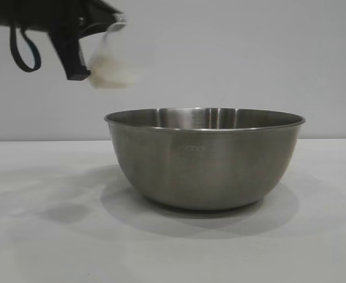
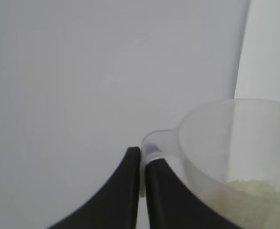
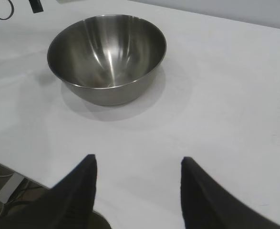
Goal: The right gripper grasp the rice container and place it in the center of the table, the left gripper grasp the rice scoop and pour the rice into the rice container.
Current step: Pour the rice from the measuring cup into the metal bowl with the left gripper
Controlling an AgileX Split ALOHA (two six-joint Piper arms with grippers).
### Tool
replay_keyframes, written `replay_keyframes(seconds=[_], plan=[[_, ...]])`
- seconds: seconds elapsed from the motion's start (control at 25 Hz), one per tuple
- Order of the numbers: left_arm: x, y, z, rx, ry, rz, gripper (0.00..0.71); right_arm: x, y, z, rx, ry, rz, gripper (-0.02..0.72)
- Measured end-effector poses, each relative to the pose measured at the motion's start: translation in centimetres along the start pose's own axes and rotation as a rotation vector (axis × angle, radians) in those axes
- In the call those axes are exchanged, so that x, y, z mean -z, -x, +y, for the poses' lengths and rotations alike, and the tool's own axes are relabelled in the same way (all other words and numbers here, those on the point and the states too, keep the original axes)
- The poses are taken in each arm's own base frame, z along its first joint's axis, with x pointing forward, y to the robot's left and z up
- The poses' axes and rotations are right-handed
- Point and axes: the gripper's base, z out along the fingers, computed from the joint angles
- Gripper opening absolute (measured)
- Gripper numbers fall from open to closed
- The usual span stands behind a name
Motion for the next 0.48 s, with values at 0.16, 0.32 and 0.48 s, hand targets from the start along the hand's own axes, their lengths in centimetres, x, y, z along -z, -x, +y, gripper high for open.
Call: replay_keyframes(seconds=[0.16,0.32,0.48], plan=[[-0.7,-0.4,0.5,-0.171,-0.048,-0.072,0.000,0.0,0.0,0.0,0.000,0.000,0.000,0.336],[-1.3,-0.8,1.9,-0.305,-0.057,-0.116,0.000,0.0,0.0,0.0,0.000,0.000,0.000,0.336],[-2.1,-0.3,3.2,-0.414,-0.054,-0.169,0.000,0.0,0.0,0.0,0.000,0.000,0.000,0.336]])
